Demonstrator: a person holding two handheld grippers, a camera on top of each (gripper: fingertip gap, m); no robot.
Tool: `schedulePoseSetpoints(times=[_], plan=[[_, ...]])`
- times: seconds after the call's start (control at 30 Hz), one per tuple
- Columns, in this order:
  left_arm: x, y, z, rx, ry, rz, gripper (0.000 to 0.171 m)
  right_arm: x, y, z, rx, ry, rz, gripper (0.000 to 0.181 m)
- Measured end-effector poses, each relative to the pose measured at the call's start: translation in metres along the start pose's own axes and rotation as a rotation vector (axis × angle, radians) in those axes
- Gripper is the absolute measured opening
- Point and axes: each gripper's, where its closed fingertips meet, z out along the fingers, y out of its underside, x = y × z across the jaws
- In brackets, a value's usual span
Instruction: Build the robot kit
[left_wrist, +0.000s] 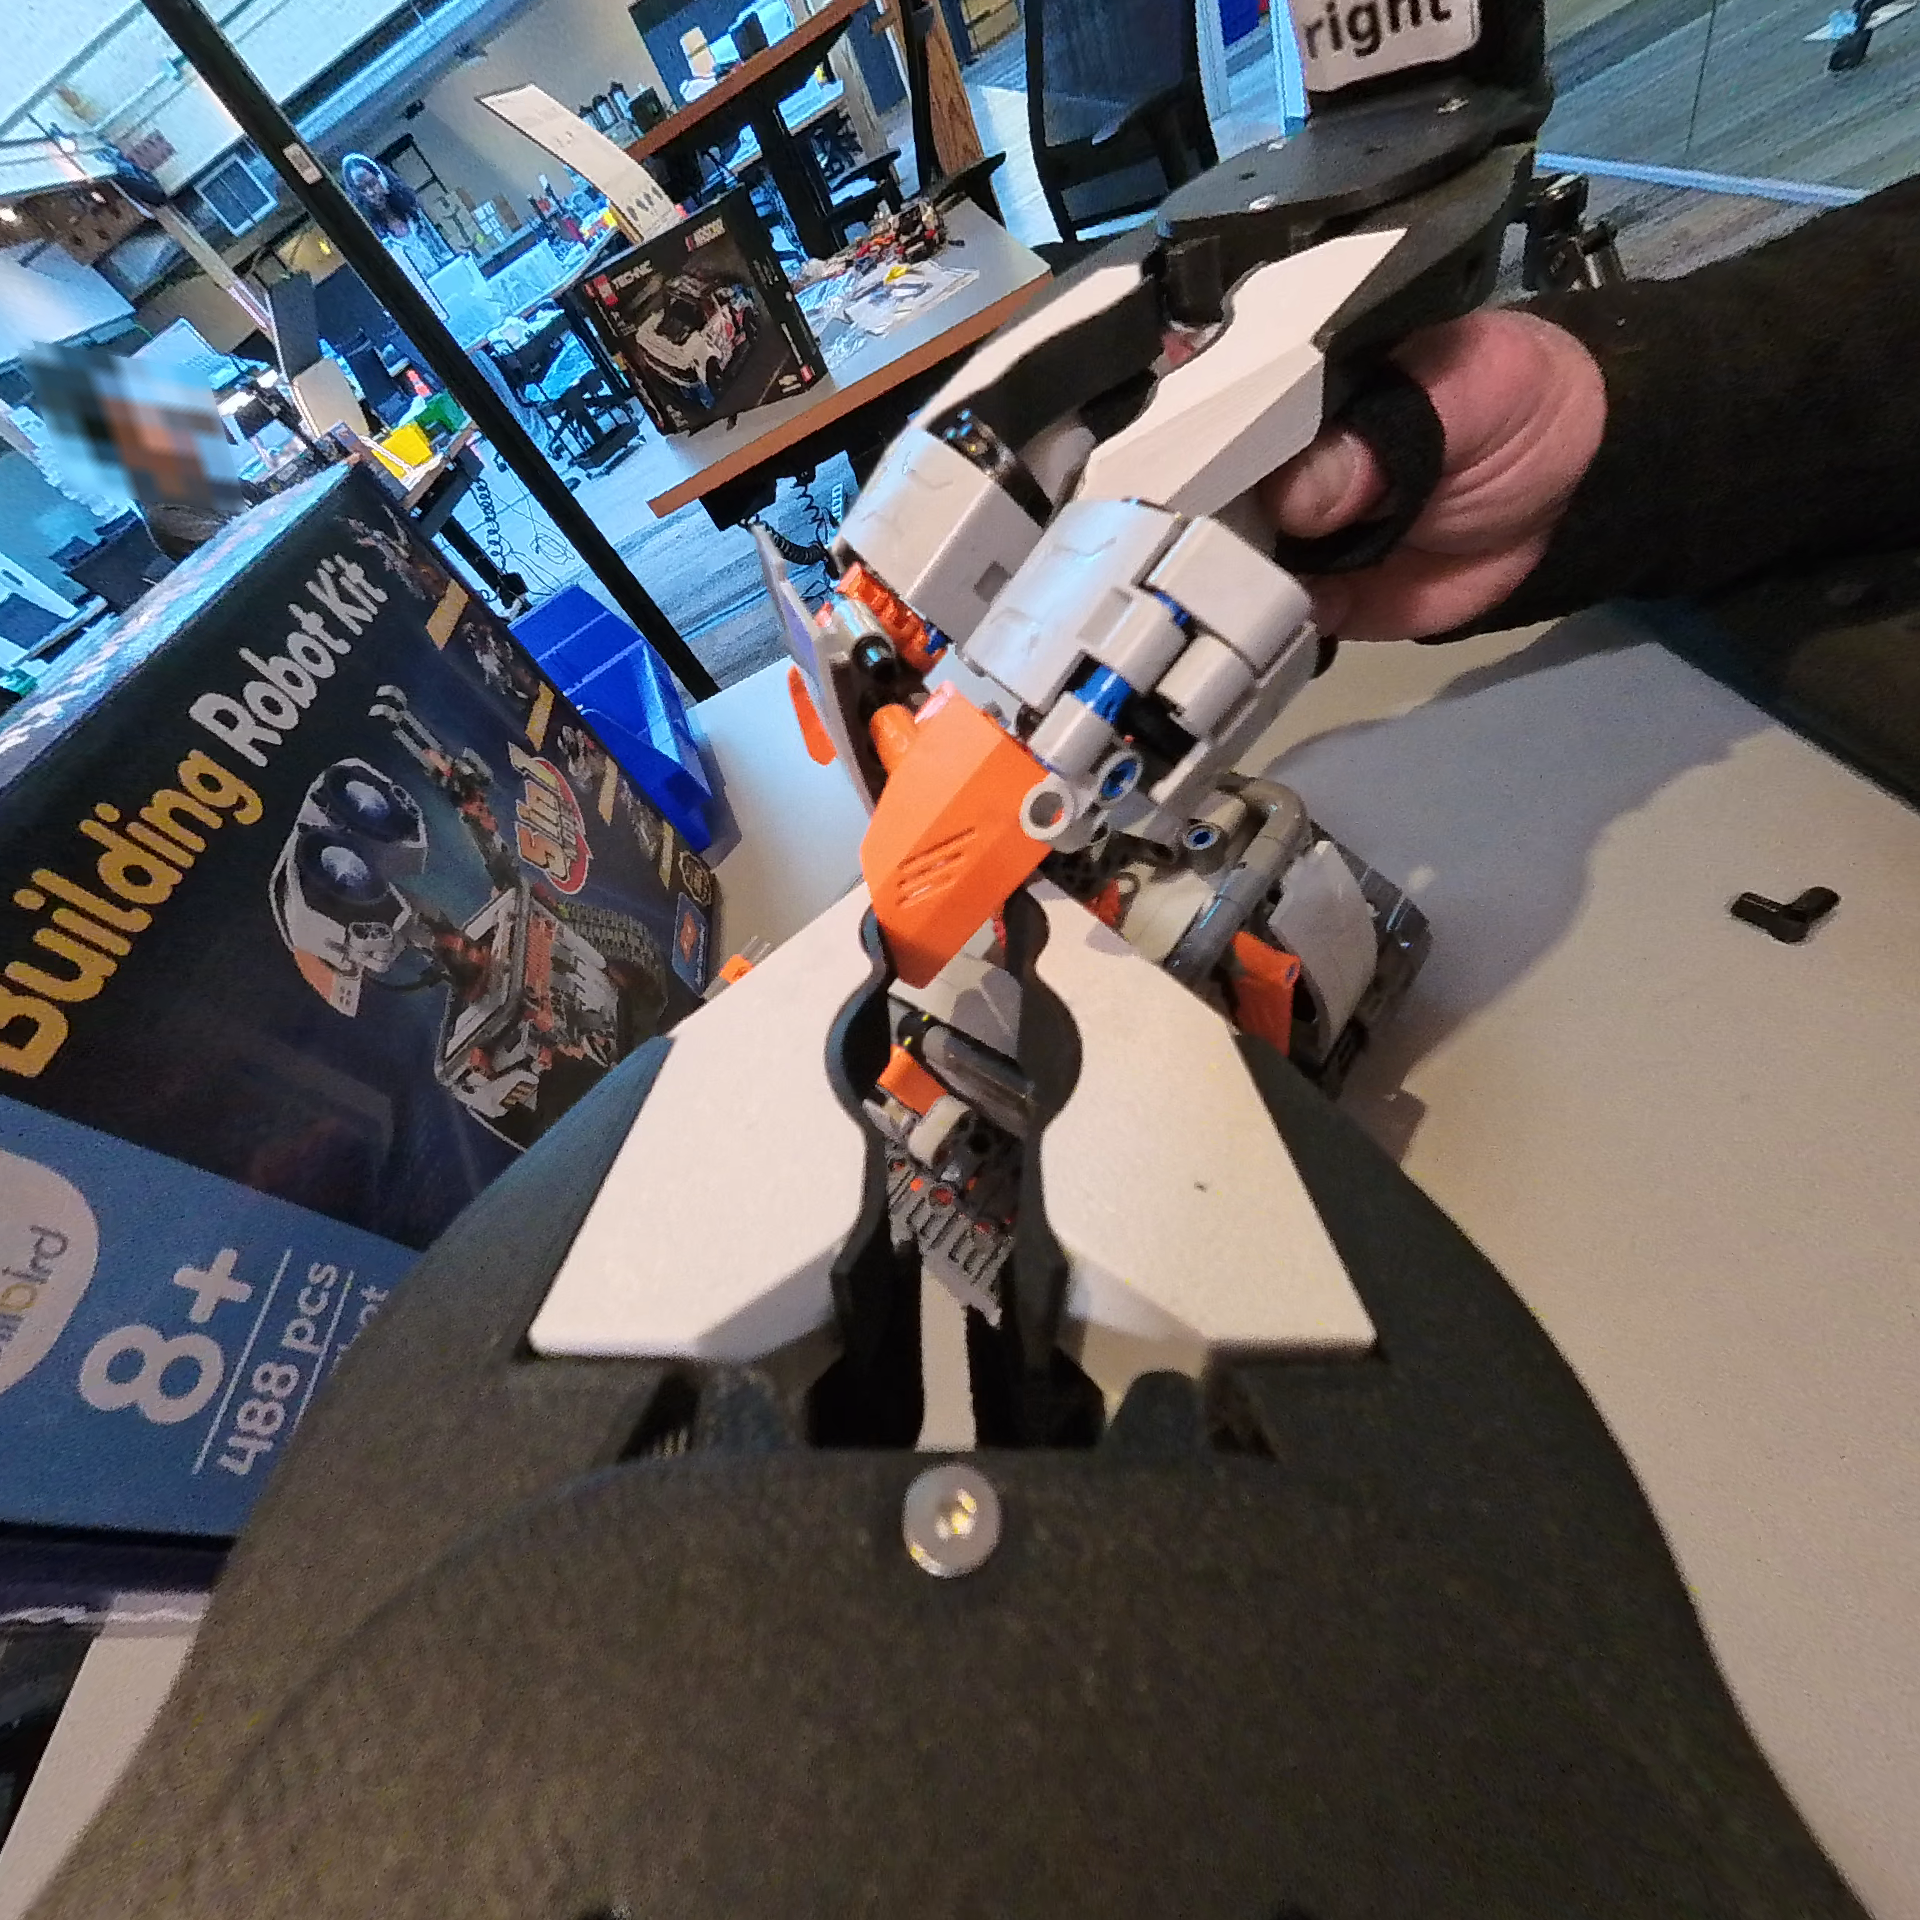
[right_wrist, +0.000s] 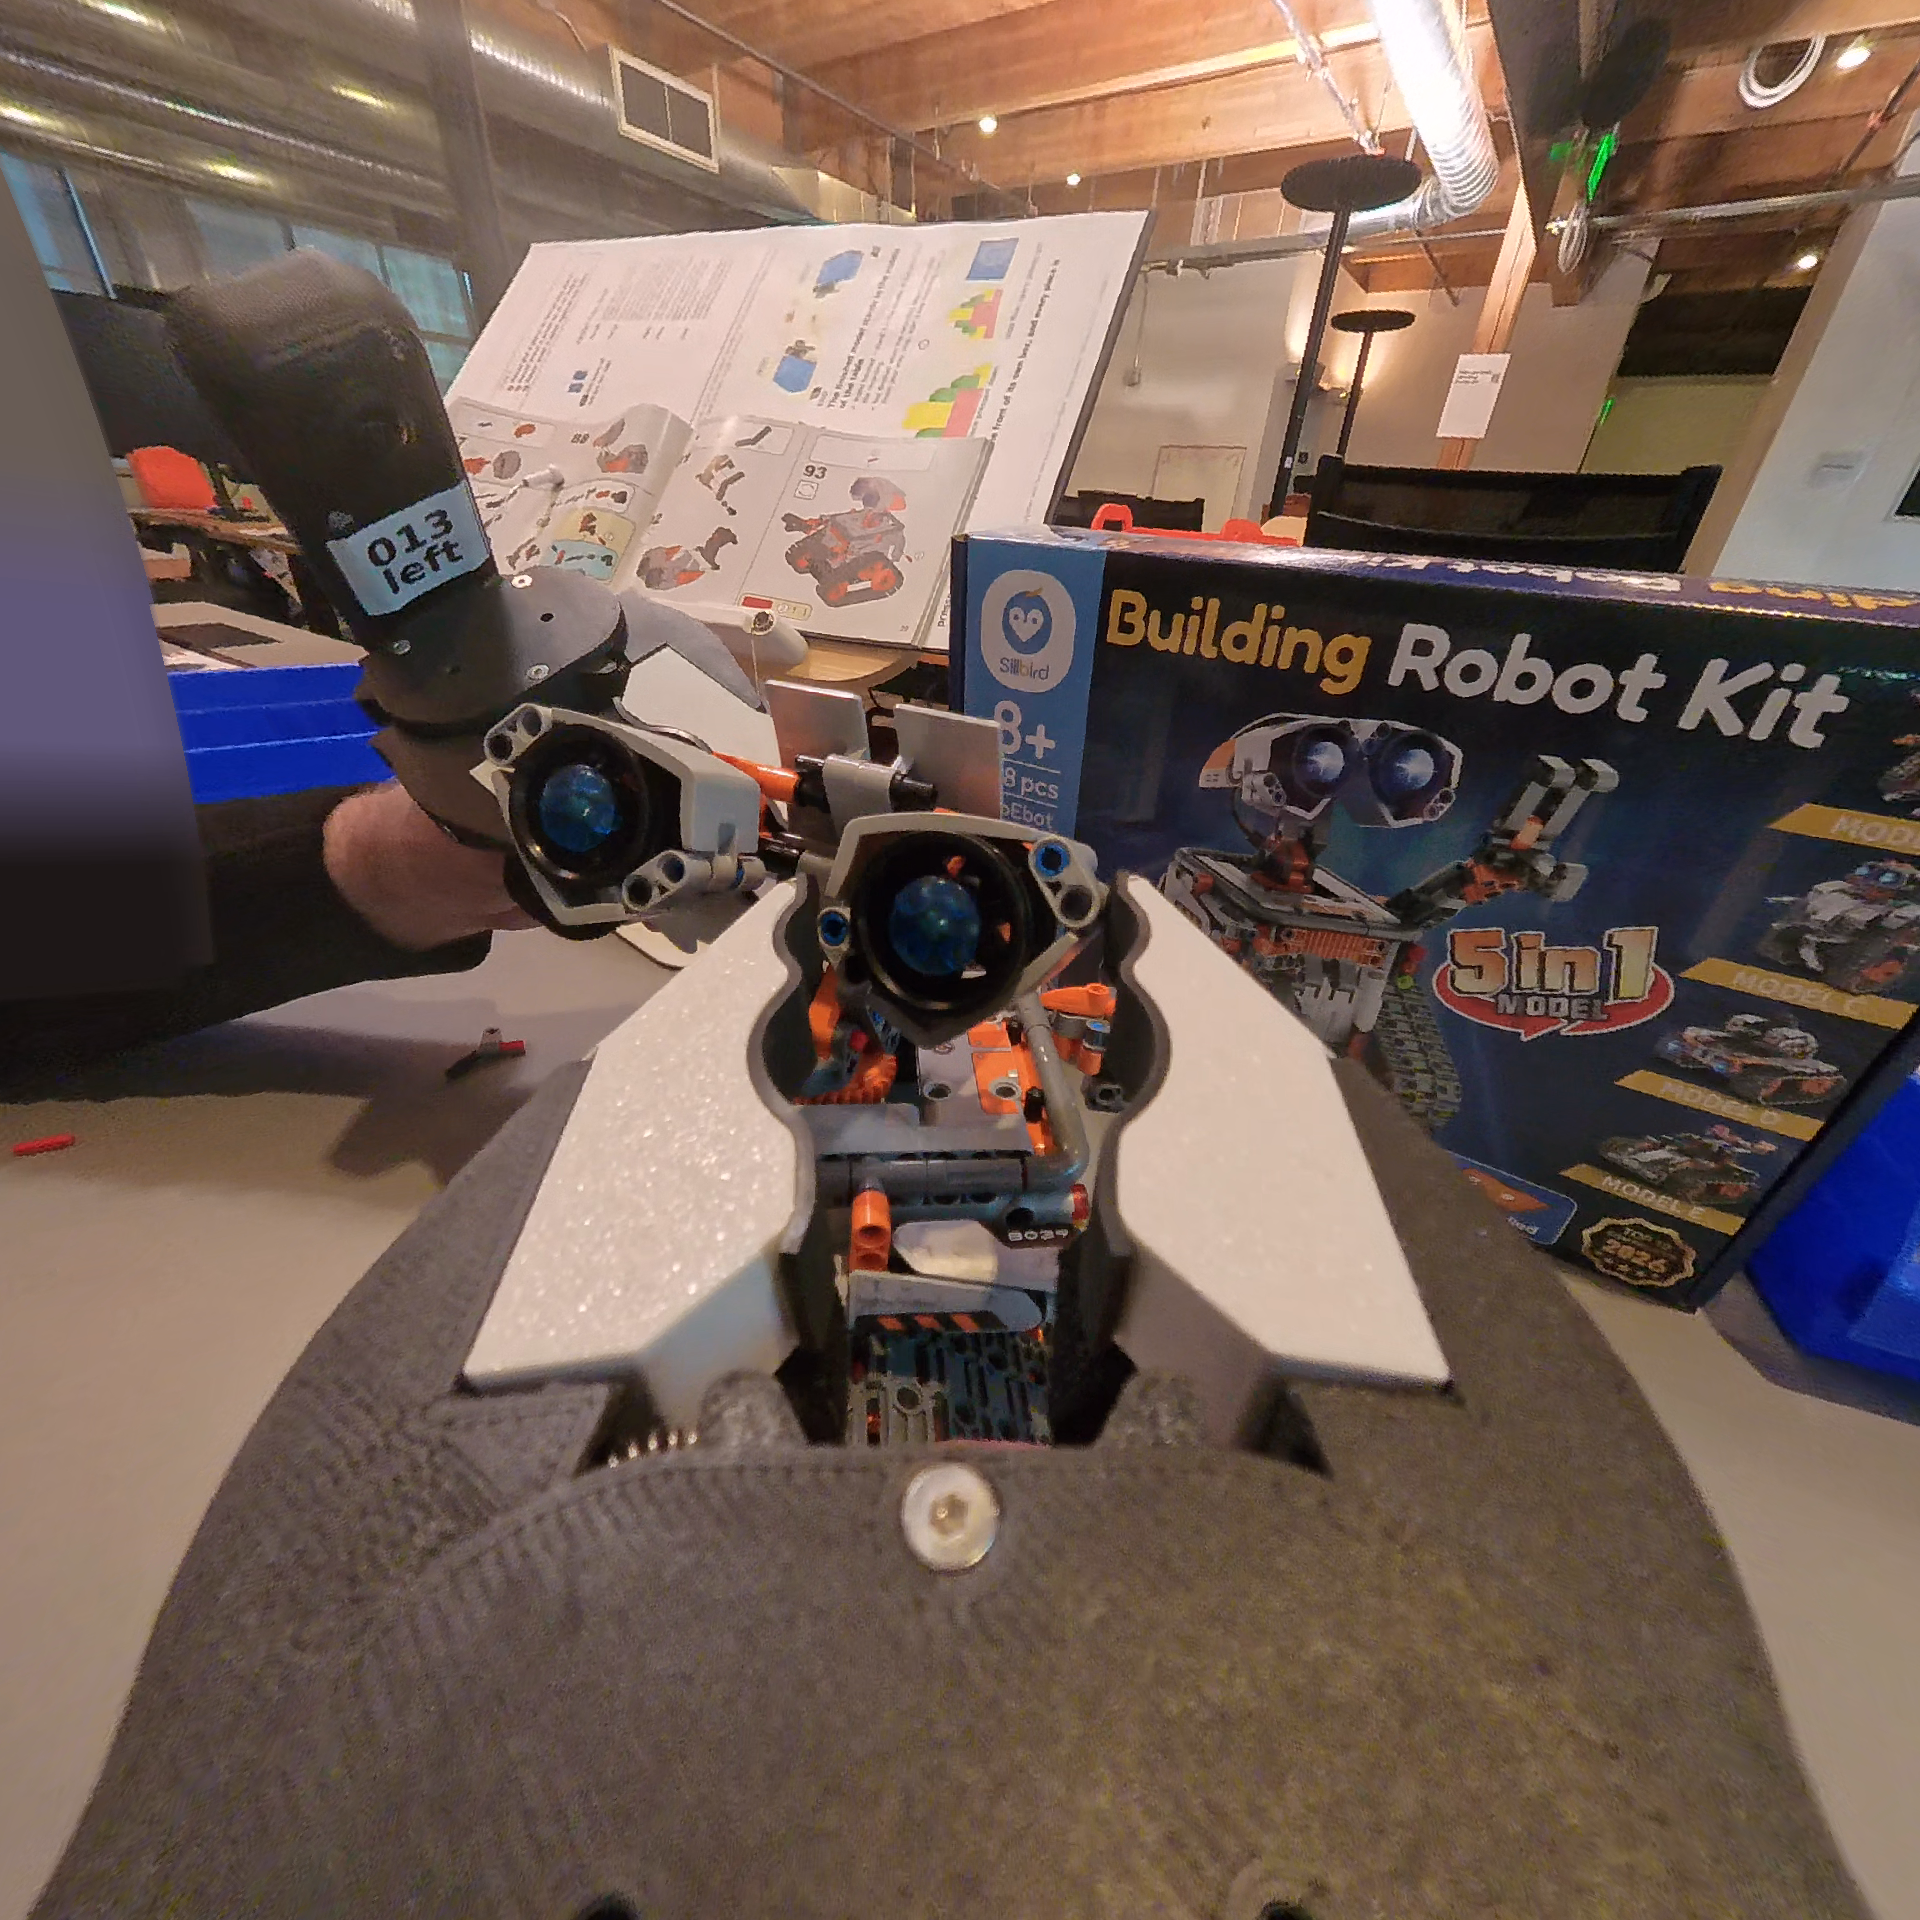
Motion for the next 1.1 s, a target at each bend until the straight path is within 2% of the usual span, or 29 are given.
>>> schedulePoseSetpoints(times=[0.17,0.23,0.33,0.53,0.67,1.1], plan=[[0.001,0.000,0.002,0.017,0.021,-0.032,0.017,0.000,0.002,-0.002,0.011,0.021,0.006,0.054],[0.003,0.007,0.003,-0.002,0.055,-0.056,0.027,0.000,0.002,-0.002,0.012,0.025,0.010,0.054],[0.003,0.017,0.003,-0.009,0.102,-0.120,0.029,-0.001,0.001,-0.002,0.011,0.031,-0.005,0.054],[-0.001,0.024,0.006,-0.014,0.117,-0.196,0.028,0.000,0.002,-0.002,-0.003,0.024,0.016,0.055],[0.005,0.023,0.008,-0.004,0.137,-0.215,0.019,0.002,0.001,-0.002,-0.002,0.012,0.041,0.054],[0.006,0.022,0.006,0.026,0.139,-0.238,0.023,-0.001,0.001,-0.004,0.002,0.006,-0.006,0.055]])
